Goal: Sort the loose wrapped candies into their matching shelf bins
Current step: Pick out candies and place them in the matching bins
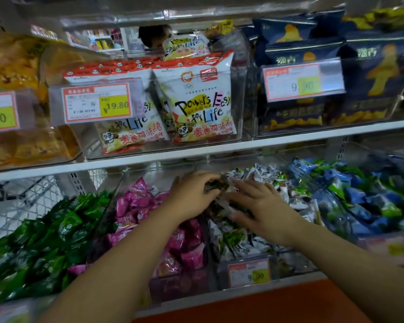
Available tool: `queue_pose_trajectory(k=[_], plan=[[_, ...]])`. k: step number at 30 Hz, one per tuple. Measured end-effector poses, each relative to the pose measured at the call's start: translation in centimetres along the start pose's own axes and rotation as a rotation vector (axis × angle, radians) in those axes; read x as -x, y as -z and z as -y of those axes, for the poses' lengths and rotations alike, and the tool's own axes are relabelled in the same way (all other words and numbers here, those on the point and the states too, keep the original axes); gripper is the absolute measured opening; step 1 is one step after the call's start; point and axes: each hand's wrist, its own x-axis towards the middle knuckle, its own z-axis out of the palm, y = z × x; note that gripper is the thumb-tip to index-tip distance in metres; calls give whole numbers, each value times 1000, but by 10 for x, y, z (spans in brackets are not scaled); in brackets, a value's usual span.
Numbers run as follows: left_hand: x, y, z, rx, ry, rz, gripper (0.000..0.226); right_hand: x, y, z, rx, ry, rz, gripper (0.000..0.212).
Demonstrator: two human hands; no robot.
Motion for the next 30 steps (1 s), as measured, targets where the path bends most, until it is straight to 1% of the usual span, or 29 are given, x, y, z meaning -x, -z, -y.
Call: queue_pose_trajectory(k=[1, 3, 5, 8, 10, 14, 18, 20, 22, 23, 24, 26, 27, 30], plan=[[2, 0, 5, -16, 31, 13, 43, -6, -3, 1, 28, -4, 50, 65], [5, -1, 13, -14, 78, 76, 44, -19, -5, -2, 71, -48, 89, 57], [7, -3, 17, 19, 96, 109, 44, -36, 0, -11, 130, -122, 144, 56], [6, -4, 20, 61, 105, 92, 46, -58, 11, -31, 191, -216, 265, 59], [6, -5, 22, 71, 108, 90, 47, -65, 14, -42, 177, -248, 298, 59], [8, -5, 23, 76, 97, 87, 47, -72, 8, -55, 91, -274, 290, 61], [10, -5, 22, 88, 87, 83, 48, -72, 10, -59, 9, -301, 180, 59], [10, -5, 21, 86, 80, 75, 48, -68, 15, -52, 50, -275, 85, 55], [10, -5, 20, 84, 79, 59, 48, -63, 16, -35, 94, -175, -38, 53], [10, -5, 19, 86, 80, 54, 48, -60, 15, -23, 86, -106, -50, 53], [10, -5, 19, 92, 83, 53, 48, -57, 11, -13, 78, -37, -15, 53], [10, -5, 19, 112, 89, 61, 48, -51, 1, -3, 133, 30, 131, 55], [11, -5, 19, 123, 92, 70, 48, -49, -4, -6, 184, 30, 177, 56], [12, -3, 19, 130, 98, 79, 48, -44, -3, -31, 242, -40, 188, 55]])
